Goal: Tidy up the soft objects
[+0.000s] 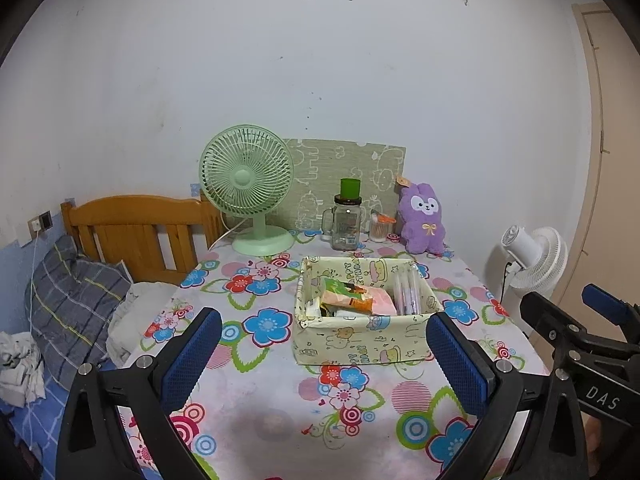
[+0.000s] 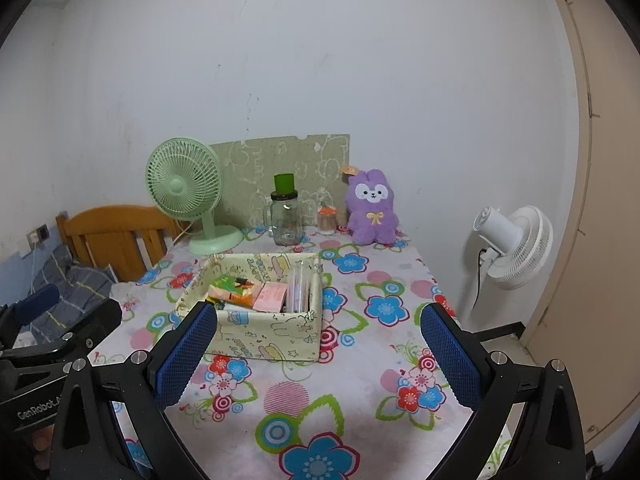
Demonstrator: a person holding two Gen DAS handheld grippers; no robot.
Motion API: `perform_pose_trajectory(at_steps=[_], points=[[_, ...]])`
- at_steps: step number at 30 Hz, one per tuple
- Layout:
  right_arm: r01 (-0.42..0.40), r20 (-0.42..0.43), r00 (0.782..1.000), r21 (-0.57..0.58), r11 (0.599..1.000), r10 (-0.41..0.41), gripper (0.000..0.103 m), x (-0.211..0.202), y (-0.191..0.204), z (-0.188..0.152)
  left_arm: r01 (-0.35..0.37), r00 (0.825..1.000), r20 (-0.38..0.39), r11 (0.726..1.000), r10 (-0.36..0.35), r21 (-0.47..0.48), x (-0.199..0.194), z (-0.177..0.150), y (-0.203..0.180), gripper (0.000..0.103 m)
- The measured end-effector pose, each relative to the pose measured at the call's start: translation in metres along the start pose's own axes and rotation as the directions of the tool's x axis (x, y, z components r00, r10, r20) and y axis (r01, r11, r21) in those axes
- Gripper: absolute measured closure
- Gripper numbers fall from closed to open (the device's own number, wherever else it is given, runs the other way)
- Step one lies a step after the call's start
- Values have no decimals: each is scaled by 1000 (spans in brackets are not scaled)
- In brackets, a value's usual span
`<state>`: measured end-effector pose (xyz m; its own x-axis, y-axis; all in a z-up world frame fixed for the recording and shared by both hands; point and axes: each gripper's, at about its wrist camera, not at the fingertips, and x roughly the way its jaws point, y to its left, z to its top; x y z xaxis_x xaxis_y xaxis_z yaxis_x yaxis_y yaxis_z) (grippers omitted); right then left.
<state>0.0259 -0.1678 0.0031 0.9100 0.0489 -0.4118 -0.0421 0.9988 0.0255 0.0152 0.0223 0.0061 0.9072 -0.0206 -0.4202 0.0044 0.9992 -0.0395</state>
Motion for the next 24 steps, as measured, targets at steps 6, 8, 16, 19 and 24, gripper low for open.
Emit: perform_pose_trajectory(at_steps=[6,8,16,19,24], points=[[-10,-1,1000,8,1000,10,0,2,0,0,-5,1000,-10,1000,5,-7,5,-1,2,0],[-15,0,1000,8,1000,15,0,2,0,0,-5,1000,-15,1000,5,-8,7,-2,2,0],[-16,-1,1000,9,1000,16,0,4,1,1,-3,1000,-19,1000,3,-6,10,-1,1,0],[-15,-2,1000,9,1000,15,0,4,0,1,-4,1000,-22,1000,4,-6,10,-1,1,0],[-16,-2,1000,10,1000,16,0,4,0,1,-4,1000,-17,1000,4,-5,10,-1,-1,0]])
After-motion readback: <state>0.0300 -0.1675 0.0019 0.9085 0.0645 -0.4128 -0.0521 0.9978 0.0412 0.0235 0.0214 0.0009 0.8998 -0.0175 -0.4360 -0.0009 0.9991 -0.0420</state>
